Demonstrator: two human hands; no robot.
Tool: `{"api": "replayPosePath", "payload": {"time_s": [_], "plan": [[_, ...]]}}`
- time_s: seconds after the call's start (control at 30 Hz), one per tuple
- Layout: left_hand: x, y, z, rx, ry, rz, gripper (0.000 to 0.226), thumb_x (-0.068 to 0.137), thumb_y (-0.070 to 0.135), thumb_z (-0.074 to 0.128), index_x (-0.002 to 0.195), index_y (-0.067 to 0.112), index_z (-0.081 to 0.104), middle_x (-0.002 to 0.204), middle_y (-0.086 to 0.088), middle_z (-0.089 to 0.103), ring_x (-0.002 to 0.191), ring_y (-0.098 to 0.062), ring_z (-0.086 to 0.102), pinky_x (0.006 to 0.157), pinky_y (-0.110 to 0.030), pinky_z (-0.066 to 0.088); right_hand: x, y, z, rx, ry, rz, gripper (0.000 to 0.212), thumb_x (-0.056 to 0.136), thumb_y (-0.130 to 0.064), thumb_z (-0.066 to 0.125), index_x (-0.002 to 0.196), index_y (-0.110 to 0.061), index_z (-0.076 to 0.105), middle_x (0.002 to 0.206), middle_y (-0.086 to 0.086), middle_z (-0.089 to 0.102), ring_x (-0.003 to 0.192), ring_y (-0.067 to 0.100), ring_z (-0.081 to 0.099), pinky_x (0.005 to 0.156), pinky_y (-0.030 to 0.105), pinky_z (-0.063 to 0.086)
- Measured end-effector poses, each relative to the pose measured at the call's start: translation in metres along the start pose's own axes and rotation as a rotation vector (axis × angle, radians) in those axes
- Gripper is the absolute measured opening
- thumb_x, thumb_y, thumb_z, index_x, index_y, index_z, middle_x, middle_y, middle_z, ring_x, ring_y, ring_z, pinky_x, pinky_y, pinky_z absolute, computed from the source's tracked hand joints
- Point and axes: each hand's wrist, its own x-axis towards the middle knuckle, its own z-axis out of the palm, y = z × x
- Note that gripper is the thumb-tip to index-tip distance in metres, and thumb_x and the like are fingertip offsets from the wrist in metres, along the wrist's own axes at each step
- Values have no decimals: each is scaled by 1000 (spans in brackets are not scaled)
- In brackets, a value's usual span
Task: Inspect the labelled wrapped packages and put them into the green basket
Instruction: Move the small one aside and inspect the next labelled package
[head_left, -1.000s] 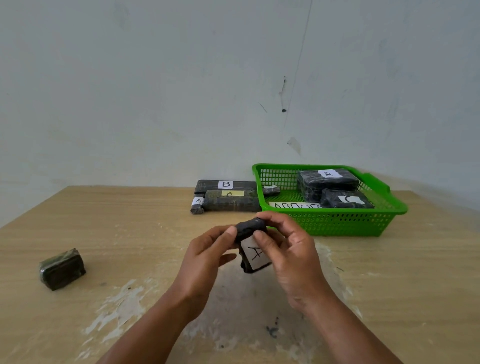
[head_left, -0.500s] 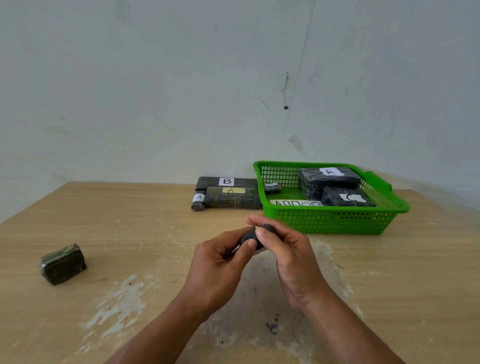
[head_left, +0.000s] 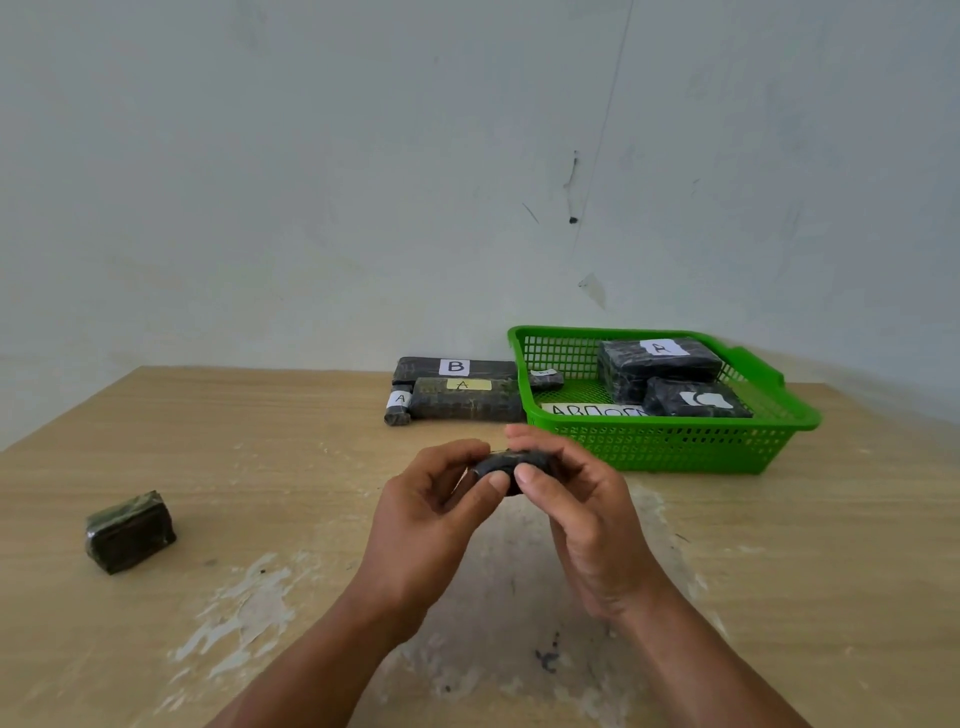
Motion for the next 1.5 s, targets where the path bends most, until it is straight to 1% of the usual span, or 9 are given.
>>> {"api": "replayPosePath", "payload": {"time_s": [0.2, 0.33, 0.53, 0.67, 0.8, 0.93, 1.07, 1.17, 1.5], "plan": [[6, 2, -3, -252, -97, -255, 35, 85, 43, 74, 109, 17, 72, 124, -13, 72, 123, -35, 64, 108, -54, 51, -1, -1, 0, 27, -29, -52, 39, 81, -25, 79, 111, -1, 73, 124, 16, 70, 123, 27, 67, 100, 34, 55], [7, 8, -4, -430, -72, -196, 36, 83, 9, 69, 117, -2, 64, 130, -29, 65, 109, -35, 73, 88, -36, 63, -2, -2, 0, -108, -50, -49, 31, 87, -15, 74, 116, -6, 75, 135, 7, 65, 131, 14, 61, 99, 29, 55], [9, 4, -7, -316, 19, -104, 71, 75, -10, 78, 139, 12, 56, 117, -10, 77, 96, -34, 77, 89, -40, 63, -2, -5, 6, -133, -36, 111, 33, 88, -23, 67, 118, -27, 79, 125, 0, 70, 103, 19, 70, 80, 31, 57], [8, 4, -4, -278, 22, -77, 68, 83, -22, 69, 134, 21, 58, 152, -5, 53, 102, -36, 76, 79, -33, 63, -2, -5, 5, -165, -3, 108, 35, 96, 4, 65, 114, -21, 81, 124, 0, 71, 93, 22, 66, 71, 26, 56], [7, 6, -2, -264, 1, -62, 68, 82, -22, 69, 132, 23, 58, 158, 0, 46, 103, -34, 76, 79, -33, 63, -3, -5, 5, -153, 11, 117, 36, 97, 7, 62, 114, -19, 82, 121, -7, 73, 99, 20, 69, 73, 26, 57], [7, 5, -2, -272, 0, -66, 67, 83, -23, 67, 134, 20, 58, 155, -1, 50, 101, -34, 77, 77, -34, 64, -2, -5, 4, -196, 23, 108, 34, 96, 4, 66, 112, -21, 82, 122, -6, 73, 101, 25, 70, 74, 25, 57], [7, 4, -5, -240, 41, -56, 61, 92, -16, 60, 141, 19, 55, 118, 9, 75, 97, -29, 78, 80, -43, 65, -3, -4, 5, -214, -9, 112, 35, 90, 0, 69, 112, -25, 79, 114, 10, 75, 92, 24, 66, 75, 25, 57], [9, 6, -4, -195, 89, -49, 64, 94, -15, 59, 142, 27, 54, 128, 8, 69, 96, -22, 78, 78, -43, 65, -3, -3, 6, -200, -6, 120, 36, 85, -3, 68, 114, -23, 75, 111, -1, 74, 89, 21, 68, 77, 29, 59], [3, 7, -1, -22, 45, -62, 63, 91, -16, 64, 138, 24, 54, 103, 10, 80, 94, -31, 79, 93, -52, 61, -1, 1, 4, -232, 53, 127, 33, 79, -20, 72, 112, -22, 73, 105, 6, 75, 89, 16, 73, 74, 25, 59]]}}
